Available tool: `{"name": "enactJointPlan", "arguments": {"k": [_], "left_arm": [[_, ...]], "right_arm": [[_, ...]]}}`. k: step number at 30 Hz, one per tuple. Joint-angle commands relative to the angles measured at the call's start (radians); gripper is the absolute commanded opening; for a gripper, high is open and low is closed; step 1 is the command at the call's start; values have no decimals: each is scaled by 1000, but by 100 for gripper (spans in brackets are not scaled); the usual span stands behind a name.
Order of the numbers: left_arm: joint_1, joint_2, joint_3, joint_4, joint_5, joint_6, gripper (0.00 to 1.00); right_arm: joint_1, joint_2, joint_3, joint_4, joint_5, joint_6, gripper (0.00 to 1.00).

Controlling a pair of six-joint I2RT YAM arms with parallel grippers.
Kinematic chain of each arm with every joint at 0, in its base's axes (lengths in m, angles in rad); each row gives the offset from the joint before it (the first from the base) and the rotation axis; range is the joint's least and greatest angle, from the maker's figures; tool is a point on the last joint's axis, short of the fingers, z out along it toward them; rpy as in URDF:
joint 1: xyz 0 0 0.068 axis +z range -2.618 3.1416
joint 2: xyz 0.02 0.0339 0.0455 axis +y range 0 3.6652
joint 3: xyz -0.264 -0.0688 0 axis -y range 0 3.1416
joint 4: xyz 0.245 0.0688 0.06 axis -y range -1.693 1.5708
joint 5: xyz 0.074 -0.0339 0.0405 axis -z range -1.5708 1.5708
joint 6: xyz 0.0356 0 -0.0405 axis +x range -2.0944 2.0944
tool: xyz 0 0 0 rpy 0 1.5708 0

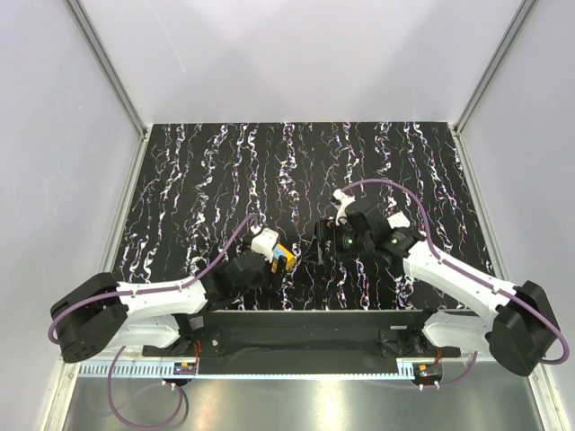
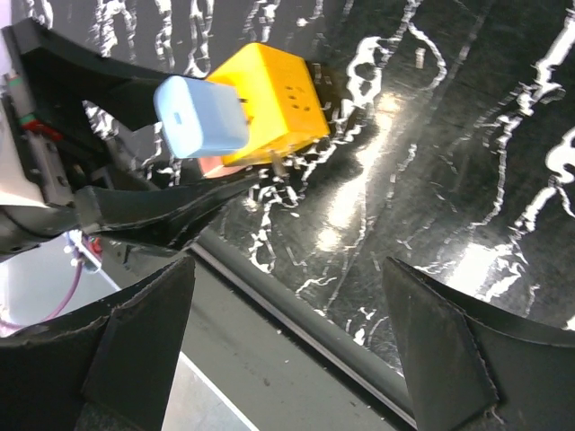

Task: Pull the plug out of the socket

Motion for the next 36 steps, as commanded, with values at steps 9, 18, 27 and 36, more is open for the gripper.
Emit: {"name": "enactJointPlan", "arguments": {"k": [9,18,27,36], "left_arm": [[4,15,-30,183,14,-22,69],[4,53,-87,287,36,-45,63],[3,66,-113,321,33,-43,76],[3,47,-156,395,37,-26,75]], "right_arm": [[10,176,219,-103,-8,-76,82],[13,194,248,-108,-6,-75,79],[35,240,287,-126,28,-84,64],[58,291,333,-128,15,-86,60]]}}
